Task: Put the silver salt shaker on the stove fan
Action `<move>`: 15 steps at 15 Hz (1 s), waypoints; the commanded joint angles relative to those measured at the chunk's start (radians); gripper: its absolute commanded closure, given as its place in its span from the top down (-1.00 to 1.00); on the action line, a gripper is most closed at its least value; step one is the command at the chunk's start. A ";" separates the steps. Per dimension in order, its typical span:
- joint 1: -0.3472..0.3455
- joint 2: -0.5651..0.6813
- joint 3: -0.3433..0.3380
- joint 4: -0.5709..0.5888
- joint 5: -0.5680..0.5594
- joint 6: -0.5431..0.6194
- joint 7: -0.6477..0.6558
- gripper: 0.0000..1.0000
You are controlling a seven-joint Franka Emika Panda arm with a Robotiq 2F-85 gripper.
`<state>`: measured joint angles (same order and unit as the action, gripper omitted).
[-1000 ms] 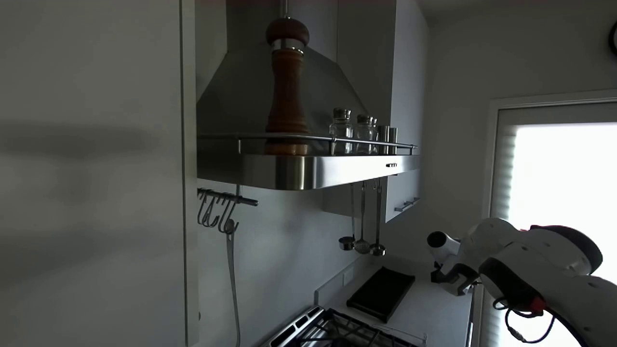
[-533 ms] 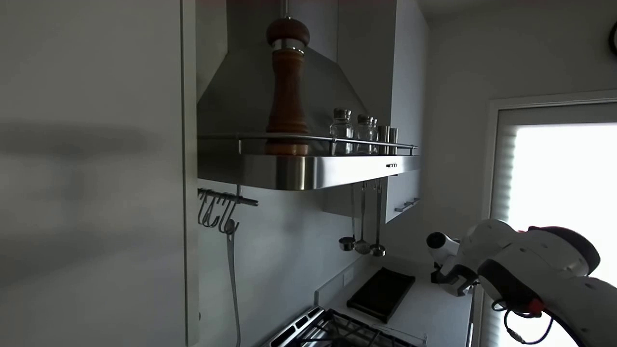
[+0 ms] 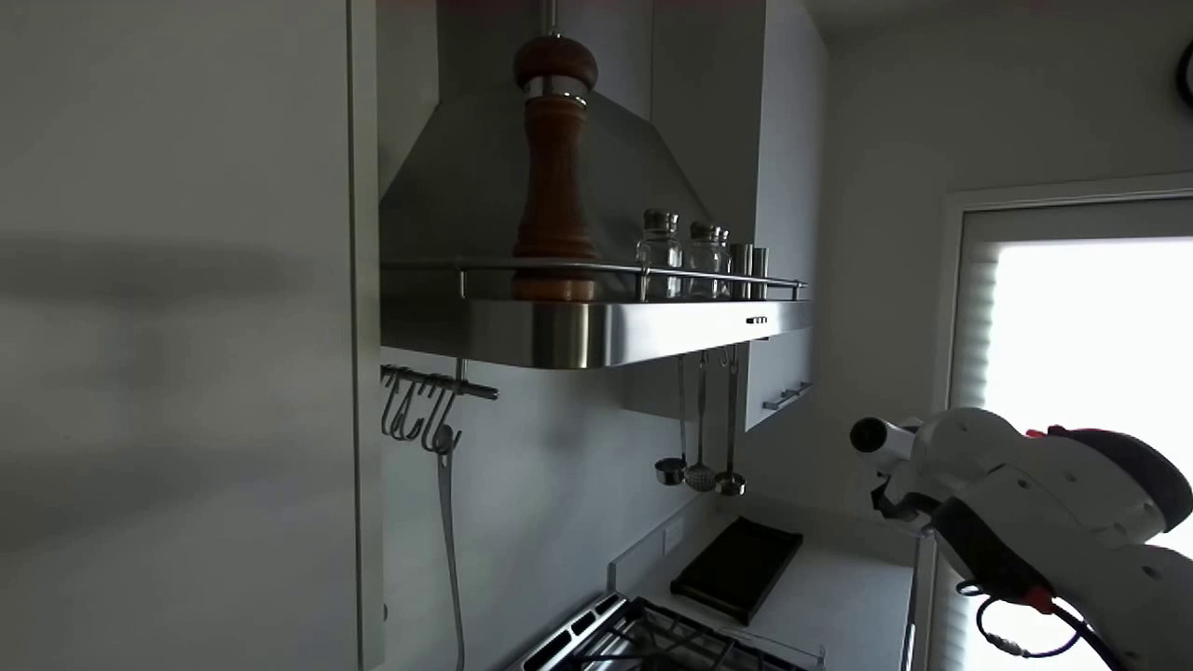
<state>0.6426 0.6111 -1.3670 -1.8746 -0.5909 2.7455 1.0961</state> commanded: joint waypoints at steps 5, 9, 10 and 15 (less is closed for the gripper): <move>0.234 -0.189 -0.201 -0.074 -0.070 0.062 -0.171 -0.78; 0.354 -0.323 -0.249 -0.069 -0.034 0.043 -0.271 -0.78; 0.390 -0.346 -0.267 -0.068 -0.028 0.041 -0.279 -0.78; 0.422 -0.339 -0.280 -0.043 -0.034 0.050 -0.257 -0.28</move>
<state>1.0649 0.2713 -1.6474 -1.9176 -0.6250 2.7951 0.8391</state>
